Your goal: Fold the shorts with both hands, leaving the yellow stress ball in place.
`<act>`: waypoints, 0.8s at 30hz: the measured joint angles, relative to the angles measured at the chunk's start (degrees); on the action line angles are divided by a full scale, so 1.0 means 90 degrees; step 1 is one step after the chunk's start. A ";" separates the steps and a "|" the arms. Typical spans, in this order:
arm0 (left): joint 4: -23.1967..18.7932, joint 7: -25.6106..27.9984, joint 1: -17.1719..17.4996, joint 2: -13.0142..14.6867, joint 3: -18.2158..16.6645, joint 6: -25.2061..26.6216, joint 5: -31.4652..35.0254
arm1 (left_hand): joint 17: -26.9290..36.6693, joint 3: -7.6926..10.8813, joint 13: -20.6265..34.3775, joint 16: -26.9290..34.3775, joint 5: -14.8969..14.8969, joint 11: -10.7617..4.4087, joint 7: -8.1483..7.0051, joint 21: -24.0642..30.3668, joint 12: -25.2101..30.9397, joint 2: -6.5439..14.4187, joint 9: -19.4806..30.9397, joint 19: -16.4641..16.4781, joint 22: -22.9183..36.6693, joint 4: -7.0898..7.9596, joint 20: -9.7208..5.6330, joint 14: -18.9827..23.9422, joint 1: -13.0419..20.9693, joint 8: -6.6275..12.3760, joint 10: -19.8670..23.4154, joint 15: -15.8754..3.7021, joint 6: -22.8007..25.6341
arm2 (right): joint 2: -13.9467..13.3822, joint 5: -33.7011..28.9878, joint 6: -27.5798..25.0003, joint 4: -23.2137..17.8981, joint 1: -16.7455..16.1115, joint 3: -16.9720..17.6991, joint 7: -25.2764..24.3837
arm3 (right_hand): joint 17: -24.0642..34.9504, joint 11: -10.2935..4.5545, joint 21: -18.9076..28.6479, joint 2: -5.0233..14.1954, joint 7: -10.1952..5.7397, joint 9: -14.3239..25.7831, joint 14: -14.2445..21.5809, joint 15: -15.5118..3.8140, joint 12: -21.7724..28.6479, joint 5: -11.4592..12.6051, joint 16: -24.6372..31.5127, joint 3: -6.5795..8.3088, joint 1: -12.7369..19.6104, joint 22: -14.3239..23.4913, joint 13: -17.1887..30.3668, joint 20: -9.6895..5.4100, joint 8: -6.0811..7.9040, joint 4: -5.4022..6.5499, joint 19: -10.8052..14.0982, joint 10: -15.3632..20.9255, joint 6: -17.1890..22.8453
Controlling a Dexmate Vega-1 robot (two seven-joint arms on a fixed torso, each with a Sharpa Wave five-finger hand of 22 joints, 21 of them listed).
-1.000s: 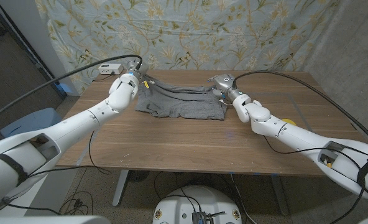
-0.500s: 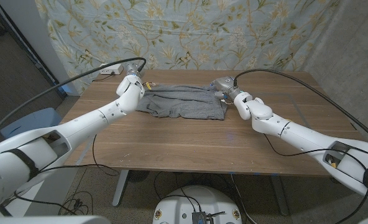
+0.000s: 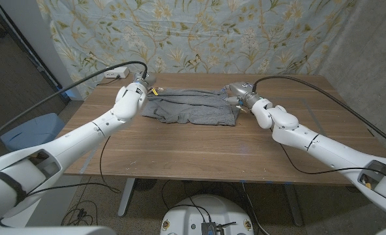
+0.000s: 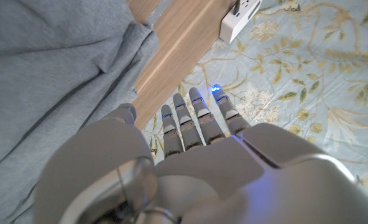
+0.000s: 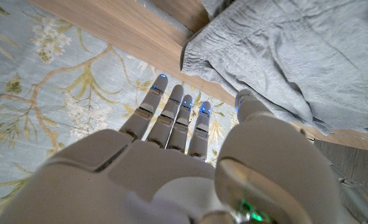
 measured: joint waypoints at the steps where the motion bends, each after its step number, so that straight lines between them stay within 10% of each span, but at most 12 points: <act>1: -0.0101 0.0069 0.0095 0.0050 -0.0120 -0.0076 -0.0274 | -0.0011 -0.0022 -0.0003 -0.0005 0.0000 0.0012 0.0002 -0.0007 0.0000 -0.0020 -0.0018 -0.0032 0.0000 0.0022 -0.0006 -0.0054 -0.0024 0.0000 -0.0012 -0.0014 -0.0002 | -0.0054 0.0129 0.0074 -0.0094 -0.0074 0.0071 0.0062 | -0.0007 0.0004 -0.0045 -0.0046 -0.0001 0.0000 -0.0049 0.0000 -0.0002 0.0000 0.0000 -0.0044 -0.0044 0.0000 0.0000 0.0020 -0.0029 0.0007 -0.0046 -0.0050 -0.0061; 24: -0.0940 0.0671 0.0981 0.0759 -0.0984 -0.0923 -0.3258 | -0.0220 -0.0222 -0.0120 -0.0191 0.0031 0.0193 0.0034 -0.0227 -0.0233 -0.0257 -0.0030 -0.0306 -0.0029 -0.0021 0.0199 -0.0758 -0.0492 -0.0124 -0.0607 0.0190 -0.0450 | -0.0549 0.0957 0.0745 -0.0987 -0.0854 0.0569 0.0675 | -0.0177 0.0001 -0.0400 -0.0551 0.0018 0.0001 -0.0914 0.0025 -0.0178 0.0145 -0.0143 -0.0473 -0.0478 0.0001 0.0001 0.0157 -0.0070 -0.0188 -0.0521 -0.1027 -0.0987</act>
